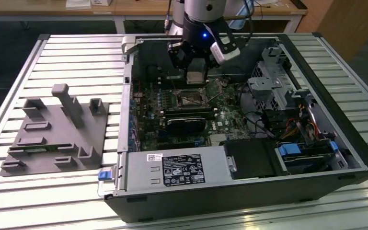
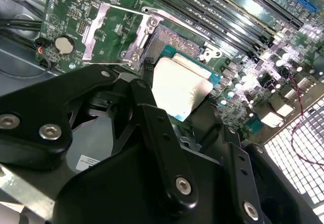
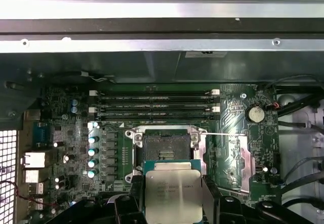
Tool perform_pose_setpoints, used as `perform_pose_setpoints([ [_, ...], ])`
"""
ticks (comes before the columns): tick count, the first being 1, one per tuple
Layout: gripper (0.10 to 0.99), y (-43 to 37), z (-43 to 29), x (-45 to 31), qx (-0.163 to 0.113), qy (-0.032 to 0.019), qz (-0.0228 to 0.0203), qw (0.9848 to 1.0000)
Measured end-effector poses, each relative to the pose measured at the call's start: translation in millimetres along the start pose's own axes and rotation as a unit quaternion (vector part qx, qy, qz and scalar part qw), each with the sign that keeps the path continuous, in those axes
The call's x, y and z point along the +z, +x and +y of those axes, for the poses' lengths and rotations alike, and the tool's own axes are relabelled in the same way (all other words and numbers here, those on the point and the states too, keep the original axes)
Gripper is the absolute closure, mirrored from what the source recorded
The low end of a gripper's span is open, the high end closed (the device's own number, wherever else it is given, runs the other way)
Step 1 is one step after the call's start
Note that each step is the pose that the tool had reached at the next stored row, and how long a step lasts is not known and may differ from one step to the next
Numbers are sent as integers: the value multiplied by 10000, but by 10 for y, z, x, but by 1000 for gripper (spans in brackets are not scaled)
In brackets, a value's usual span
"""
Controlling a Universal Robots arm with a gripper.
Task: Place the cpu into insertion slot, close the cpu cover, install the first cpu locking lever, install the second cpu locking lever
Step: 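Place the cpu into insertion slot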
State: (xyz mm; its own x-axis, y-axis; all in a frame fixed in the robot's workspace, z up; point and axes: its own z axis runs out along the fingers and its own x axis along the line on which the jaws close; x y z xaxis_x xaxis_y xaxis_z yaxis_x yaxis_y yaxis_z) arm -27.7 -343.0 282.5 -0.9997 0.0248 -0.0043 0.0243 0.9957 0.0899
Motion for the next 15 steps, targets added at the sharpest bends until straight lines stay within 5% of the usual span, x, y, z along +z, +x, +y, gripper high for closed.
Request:
perform_pose_setpoints([
  [15,545,1,-24,268,-11,-13,-6,10000],
])
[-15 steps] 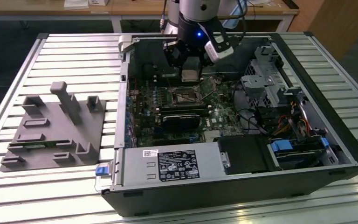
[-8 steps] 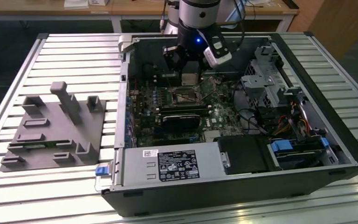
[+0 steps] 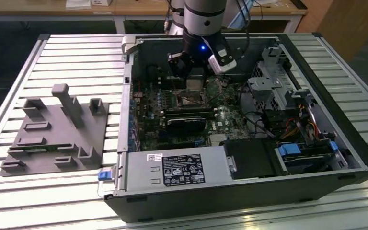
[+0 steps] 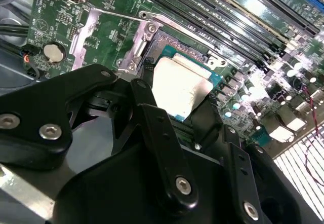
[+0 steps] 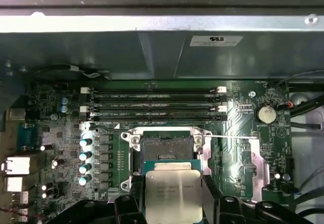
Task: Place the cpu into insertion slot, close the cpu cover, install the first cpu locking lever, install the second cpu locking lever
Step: 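Place the cpu into insertion slot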
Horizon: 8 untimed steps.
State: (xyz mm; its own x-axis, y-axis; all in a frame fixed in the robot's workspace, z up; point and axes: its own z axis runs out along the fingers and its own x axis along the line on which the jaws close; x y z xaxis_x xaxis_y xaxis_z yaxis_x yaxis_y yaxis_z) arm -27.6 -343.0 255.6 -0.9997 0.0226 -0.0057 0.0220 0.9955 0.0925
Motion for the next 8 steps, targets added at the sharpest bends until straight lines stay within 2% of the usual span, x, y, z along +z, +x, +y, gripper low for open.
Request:
perform_pose_setpoints([
  [4,545,1,-6,63,-1,0,-1,10000],
  [8,545,1,-7,71,-1,5,-1,10000],
])
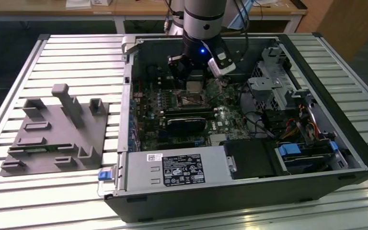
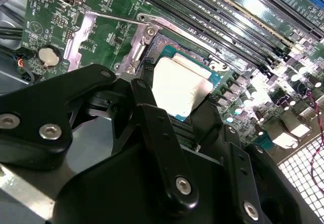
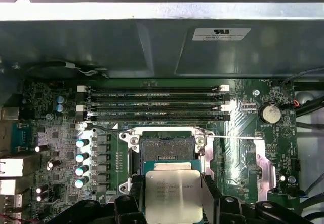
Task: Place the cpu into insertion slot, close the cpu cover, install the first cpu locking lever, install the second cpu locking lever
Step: 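Place the cpu into insertion slot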
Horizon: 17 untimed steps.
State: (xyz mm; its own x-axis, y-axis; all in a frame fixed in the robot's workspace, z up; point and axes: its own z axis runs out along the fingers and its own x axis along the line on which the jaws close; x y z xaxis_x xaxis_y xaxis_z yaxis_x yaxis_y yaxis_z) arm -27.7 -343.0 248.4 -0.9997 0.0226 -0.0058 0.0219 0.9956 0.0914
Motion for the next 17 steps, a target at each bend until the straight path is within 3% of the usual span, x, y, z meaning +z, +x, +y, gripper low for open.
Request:
perform_pose_setpoints([
  [4,545,0,0,1,24,1,-3,10000],
  [9,545,0,0,3,348,3,-32,9994],
  [13,545,0,0,5,676,4,-63,9977],
  [17,545,0,0,6,995,6,-92,9950],
])
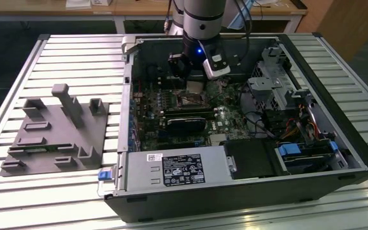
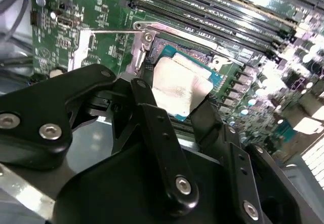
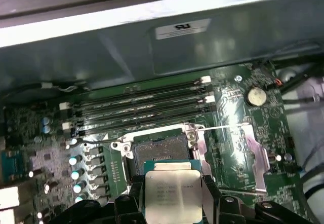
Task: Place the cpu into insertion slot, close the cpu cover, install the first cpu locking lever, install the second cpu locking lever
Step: 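Place the cpu into insertion slot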
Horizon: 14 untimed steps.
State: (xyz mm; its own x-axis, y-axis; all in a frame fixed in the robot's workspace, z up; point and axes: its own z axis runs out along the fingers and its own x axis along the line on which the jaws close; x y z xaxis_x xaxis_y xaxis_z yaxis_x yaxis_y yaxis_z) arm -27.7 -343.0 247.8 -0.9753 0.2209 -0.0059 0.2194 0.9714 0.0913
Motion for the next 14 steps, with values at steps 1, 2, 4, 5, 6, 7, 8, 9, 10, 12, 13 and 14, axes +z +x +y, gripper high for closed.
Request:
perform_pose_setpoints([
  [1,545,0,0,0,77,1,-7,10000],
  [2,545,0,0,1,155,1,-14,9999],
  [4,545,0,0,2,291,2,-27,9996],
  [5,545,0,0,2,359,2,-33,9993],
  [6,545,0,0,3,428,3,-39,9991],
  [7,545,0,0,3,504,3,-46,9987],
  [8,545,0,0,3,577,4,-53,9983],
  [9,545,0,0,4,650,4,-60,9979],
  [10,545,0,0,4,722,4,-66,9974],
  [12,545,0,0,5,871,5,-80,9962],
  [13,545,0,0,5,954,6,-88,9954],
  [14,545,0,0,6,1030,6,-94,9946],
])
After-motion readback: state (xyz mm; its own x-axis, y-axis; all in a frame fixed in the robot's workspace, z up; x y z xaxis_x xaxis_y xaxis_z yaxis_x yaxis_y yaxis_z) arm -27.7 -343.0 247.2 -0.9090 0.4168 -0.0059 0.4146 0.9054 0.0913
